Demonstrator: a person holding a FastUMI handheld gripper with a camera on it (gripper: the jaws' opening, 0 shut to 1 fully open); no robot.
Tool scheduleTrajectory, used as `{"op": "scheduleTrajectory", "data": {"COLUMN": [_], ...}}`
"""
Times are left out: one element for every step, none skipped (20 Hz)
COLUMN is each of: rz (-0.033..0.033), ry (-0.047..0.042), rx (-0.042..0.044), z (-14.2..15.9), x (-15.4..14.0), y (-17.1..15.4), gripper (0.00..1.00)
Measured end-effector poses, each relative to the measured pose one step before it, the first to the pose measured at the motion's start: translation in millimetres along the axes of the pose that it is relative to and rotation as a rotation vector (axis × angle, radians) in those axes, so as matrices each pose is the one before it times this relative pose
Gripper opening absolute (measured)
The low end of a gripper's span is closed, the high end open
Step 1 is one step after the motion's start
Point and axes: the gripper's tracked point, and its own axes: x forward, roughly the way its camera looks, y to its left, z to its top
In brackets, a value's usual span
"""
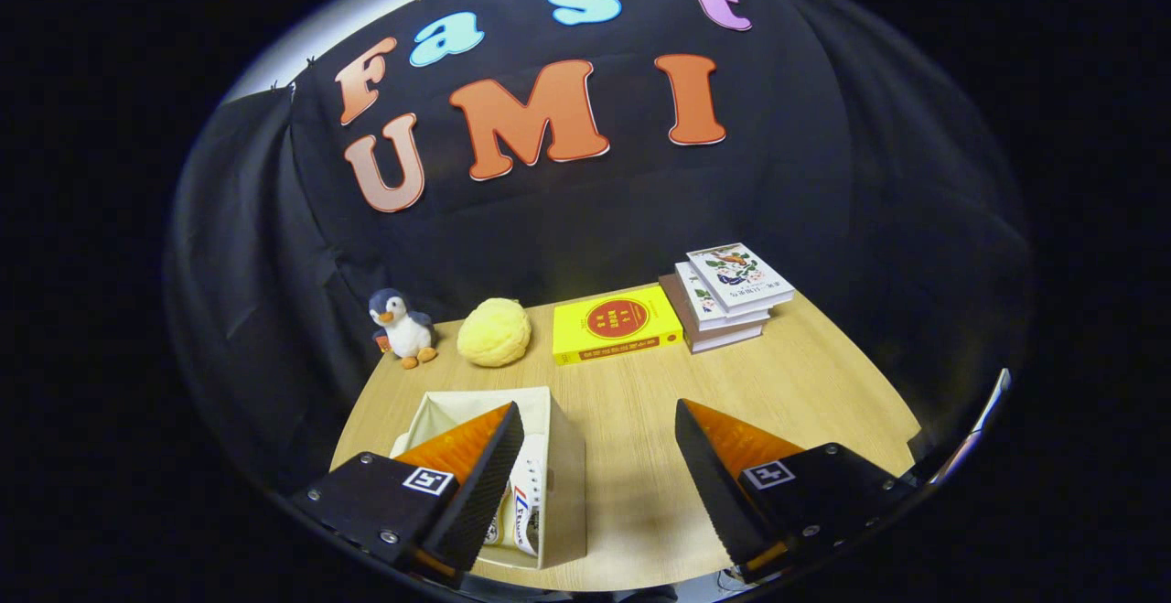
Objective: Open the storage box then place both shoes into the box .Put the left shoe in first, then the right shoe, with the right side of both shoes facing outward in a uniform manner.
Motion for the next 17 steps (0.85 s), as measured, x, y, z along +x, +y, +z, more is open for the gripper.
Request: {"op": "scheduleTrajectory", "data": {"rz": [0.00053,0.00195,0.00306,0.00476,0.00211,0.00385,0.00219,0.00208,0.00249,0.00223,0.00648,0.0026,0.00224,0.00087,0.00033,0.00627,0.00787], "ry": [-0.00351,-0.0036,-0.00075,-0.00129,-0.00143,-0.00087,-0.00089,-0.00388,-0.00233,0.00145,0.00197,0.0,0.002,0.00292,0.00355,0.00414,0.00447], "rx": [0.00014,0.00157,0.00327,0.00447,0.00415,0.00193,-0.0003,-0.0022,-0.00183,0.00263,0.00246,0.00212,-0.00428,-0.00652,-0.00351,0.00099,0.00432], "z": [3.0,3.35,2.4,2.4,3.49,2.52,2.72,2.34,1.92,1.47,-0.57,0.42,1.4,-1.1,-0.55,0.0,-0.34], "x": [-3.3,-1.6,-0.35,-0.31,-0.88,-0.69,-0.04,0.25,-0.06,-0.66,0.03,0.82,0.11,1.24,0.22,0.62,-0.38], "y": [-5.84,-6.04,-5.86,-5.43,-5.81,-5.06,-4.64,-5.15,-4.79,-4.74,-3.35,-3.38,-5.06,-3.39,-3.53,-2.09,-1.44], "gripper": [0.99,0.99,0.99,0.99,0.99,0.99,0.99,0.99,0.99,0.99,0.99,0.99,0.99,0.99,0.99,0.99,0.99]}}
